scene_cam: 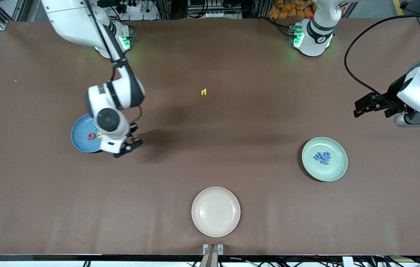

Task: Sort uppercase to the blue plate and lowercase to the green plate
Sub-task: 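Carry the pink m with the right gripper to the blue plate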

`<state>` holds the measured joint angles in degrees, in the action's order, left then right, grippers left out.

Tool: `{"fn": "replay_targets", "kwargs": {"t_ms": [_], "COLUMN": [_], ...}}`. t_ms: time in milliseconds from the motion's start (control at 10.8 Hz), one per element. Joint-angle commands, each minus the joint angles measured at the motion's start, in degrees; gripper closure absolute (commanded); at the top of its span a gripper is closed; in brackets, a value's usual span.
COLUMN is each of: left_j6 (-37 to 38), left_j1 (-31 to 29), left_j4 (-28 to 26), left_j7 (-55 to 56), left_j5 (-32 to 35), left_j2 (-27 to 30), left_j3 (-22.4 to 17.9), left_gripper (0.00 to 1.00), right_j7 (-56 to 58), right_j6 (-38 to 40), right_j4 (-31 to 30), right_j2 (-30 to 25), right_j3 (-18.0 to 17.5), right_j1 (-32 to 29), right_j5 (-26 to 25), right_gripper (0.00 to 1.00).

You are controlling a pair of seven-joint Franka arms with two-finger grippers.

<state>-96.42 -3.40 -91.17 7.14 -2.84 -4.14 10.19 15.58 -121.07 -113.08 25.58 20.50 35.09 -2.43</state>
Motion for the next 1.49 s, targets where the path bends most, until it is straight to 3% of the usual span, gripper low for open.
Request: {"fn": "replay_targets", "kwargs": {"t_ms": [0,279,464,557,650,836,1022,1207,1393], "left_j6": [1.41,2.82,2.82,2.82,2.82,2.82,2.82,2.82,2.82], "left_j1": [-0.29,-0.20,-0.11,-0.02,-0.02,0.32,0.68,1.73,2.79], "left_j4": [0.56,1.26,1.35,1.35,1.35,1.35,1.00,0.82,0.65], "left_j7": [0.77,0.77,0.77,0.77,0.77,0.77,0.94,0.94,1.03], "left_j5": [1.26,1.52,2.05,2.05,2.05,2.22,2.14,2.14,2.14], "left_j2": [0.80,0.71,0.71,0.71,0.71,0.54,0.27,0.27,0.01], "left_j3": [0.18,0.01,0.10,0.10,0.10,0.10,0.71,0.89,2.20], "left_gripper": [0.00,0.00,0.00,0.00,0.00,0.00,0.00,0.00,0.00], "right_j7": [8.72,17.17,20.45,20.37,20.37,19.75,19.58,15.21,8.98], "right_j6": [1.45,3.82,3.12,1.99,0.32,0.30,0.39,2.40,10.72], "right_j4": [-5.19,-6.89,-9.16,-10.56,-11.19,-11.19,-10.41,-6.38,0.55], "right_j2": [-3.95,-4.31,-3.96,-3.87,-3.61,-3.52,-3.78,-4.57,-6.50], "right_j3": [4.79,11.03,13.60,13.60,13.60,13.43,13.17,9.67,5.19], "right_j1": [0.16,-0.63,-1.07,-1.51,-1.51,-1.43,-1.77,-5.19,-8.61], "right_j5": [1.55,1.64,1.64,1.64,1.64,2.17,4.27,4.98,4.90], "right_gripper": [0.74,0.73,0.61,0.38,0.08,0.00,0.00,0.00,0.00]}}
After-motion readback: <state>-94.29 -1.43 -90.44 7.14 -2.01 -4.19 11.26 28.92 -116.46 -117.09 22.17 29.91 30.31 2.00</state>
